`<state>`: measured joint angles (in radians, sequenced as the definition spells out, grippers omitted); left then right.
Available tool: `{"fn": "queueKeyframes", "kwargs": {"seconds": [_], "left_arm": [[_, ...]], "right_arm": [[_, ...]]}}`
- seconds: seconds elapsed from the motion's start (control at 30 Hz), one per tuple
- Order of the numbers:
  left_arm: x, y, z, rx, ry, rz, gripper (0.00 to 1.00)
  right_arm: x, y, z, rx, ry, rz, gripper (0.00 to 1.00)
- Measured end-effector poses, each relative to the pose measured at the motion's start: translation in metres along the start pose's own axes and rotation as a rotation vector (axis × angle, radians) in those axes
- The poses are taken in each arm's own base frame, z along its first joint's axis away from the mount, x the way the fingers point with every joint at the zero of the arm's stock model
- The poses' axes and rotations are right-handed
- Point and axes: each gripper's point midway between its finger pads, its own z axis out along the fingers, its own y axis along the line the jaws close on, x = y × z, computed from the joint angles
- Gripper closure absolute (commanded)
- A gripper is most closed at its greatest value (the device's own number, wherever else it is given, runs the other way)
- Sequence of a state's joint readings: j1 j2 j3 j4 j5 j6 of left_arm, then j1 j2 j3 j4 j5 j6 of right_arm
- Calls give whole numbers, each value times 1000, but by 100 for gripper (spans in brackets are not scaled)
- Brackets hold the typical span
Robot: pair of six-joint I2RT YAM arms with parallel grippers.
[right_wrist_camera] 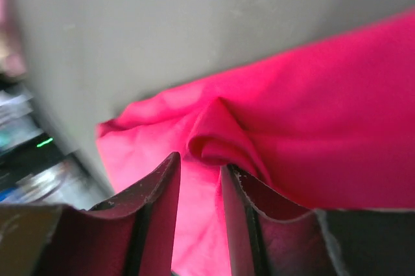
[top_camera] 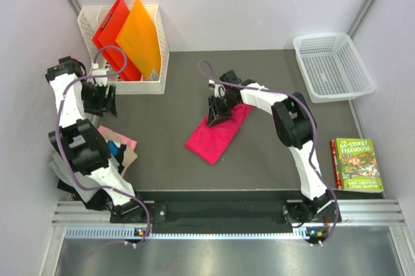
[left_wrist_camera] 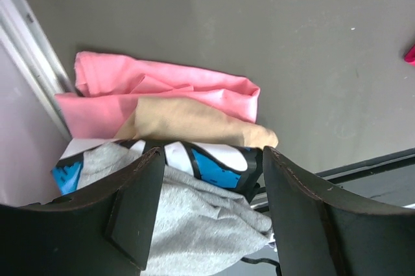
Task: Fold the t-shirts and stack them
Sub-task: Fold the folded rectangular tshirt in 1/3 of the way
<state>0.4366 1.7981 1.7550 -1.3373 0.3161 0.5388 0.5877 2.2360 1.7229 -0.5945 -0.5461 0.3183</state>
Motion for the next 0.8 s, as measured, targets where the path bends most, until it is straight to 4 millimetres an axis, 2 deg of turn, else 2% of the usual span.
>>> {"fn": "queueKeyframes", "kwargs": {"seconds": [0.1, 0.27, 0.4, 0.53, 0.7, 0.77, 0.8], "left_arm": [[1, 1, -6, -24, -6, 6, 33], [5, 0, -21, -74, -21, 13, 32], [13, -5, -31, -100, -31, 6, 33], [24, -10, -37, -119, -26, -8, 32], [38, -19, -47, -147, -36, -27, 32], [43, -24, -51, -155, -46, -34, 32], [44, -25, -53, -158, -50, -35, 32]], "right_arm": [[3, 7, 10, -144, 45, 58, 61], [3, 21, 6, -243, 62, 53, 57], [-1, 27, -4, -244, 58, 16, 53], [-8, 45, -44, -198, -8, -46, 52], [3, 72, -120, -129, -151, -154, 53], [17, 68, -133, -89, -173, -169, 54], [24, 63, -133, -74, -168, -164, 53]]}}
